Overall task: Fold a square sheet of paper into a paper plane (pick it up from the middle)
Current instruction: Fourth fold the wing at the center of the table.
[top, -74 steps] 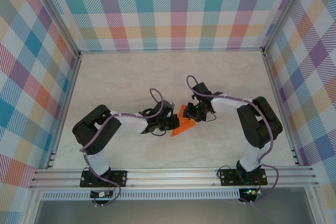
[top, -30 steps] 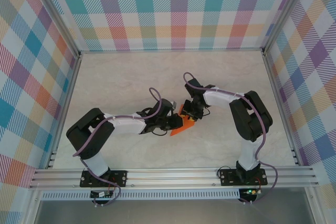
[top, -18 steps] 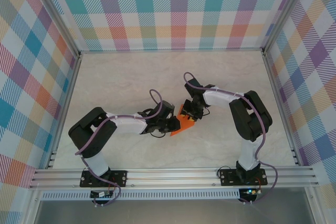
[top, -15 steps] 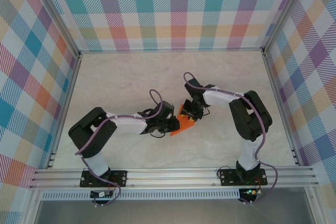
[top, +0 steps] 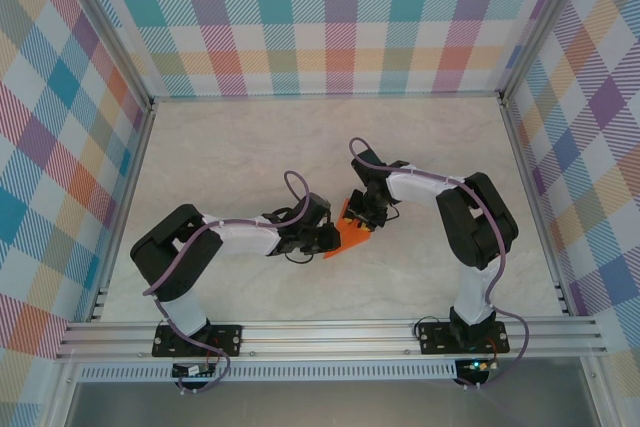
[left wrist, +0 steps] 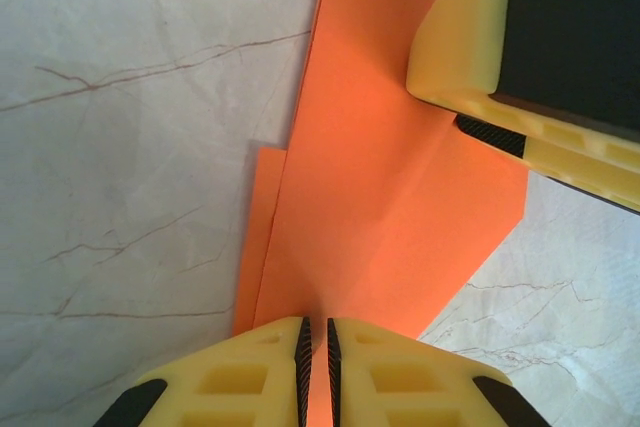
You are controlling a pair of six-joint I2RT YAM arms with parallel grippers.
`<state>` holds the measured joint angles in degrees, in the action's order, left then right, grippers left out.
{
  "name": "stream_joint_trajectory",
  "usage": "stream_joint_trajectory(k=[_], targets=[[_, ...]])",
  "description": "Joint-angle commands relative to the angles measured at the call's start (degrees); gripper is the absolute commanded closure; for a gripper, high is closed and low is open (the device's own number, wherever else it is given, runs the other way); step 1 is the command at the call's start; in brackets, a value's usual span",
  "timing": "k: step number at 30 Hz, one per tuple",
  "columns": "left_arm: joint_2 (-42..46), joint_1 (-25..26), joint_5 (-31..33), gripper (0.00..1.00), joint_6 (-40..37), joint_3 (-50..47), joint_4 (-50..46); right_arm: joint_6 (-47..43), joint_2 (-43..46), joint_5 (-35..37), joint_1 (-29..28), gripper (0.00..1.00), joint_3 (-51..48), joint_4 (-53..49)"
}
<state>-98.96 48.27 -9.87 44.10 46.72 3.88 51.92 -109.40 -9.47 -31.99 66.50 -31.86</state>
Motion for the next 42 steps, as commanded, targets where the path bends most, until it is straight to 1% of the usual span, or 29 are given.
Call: stream_joint_trajectory(k=[1,12,17,22,25,30,35,42], targets=[[-1.24,0.34,0.86,0.84,0.21,-0.85,-6.06,0.73,-8.26,8.77,-0.09,0.61,-4.62,-3.08],[0.97,0.38,-1.49,0.85,-0.94,-0.76,-9.79,0.81,-8.63,8.68,-0.09,0.61,-4.45,-3.11],[4.21,0.38,-4.56,0.84,-0.53,-0.12,-7.96,0.79,-8.71,8.42,-0.09,0.61,-4.45,-2.89],[5.74,0.45,-5.16,0.83,-0.3,0.15,-7.4,0.77,-8.81,8.33,-0.09,0.61,-4.53,-2.86],[5.15,0.85,-5.69,0.82,-0.32,0.52,-7.35,0.78,-8.88,8.29,-0.09,0.61,-4.48,-2.77],[3.62,1.56,-4.05,0.81,-0.74,1.21,-9.18,0.81,-9.1,8.18,-0.09,0.61,-4.43,-2.73],[2.91,1.63,-0.38,0.81,-0.9,1.75,-11.99,0.81,-9.14,8.25,-0.14,0.61,-4.54,-2.69],[1.58,1.57,1.29,0.81,-1.01,1.77,-14.19,0.81,-9.23,8.24,-0.09,0.61,-4.62,-2.73]])
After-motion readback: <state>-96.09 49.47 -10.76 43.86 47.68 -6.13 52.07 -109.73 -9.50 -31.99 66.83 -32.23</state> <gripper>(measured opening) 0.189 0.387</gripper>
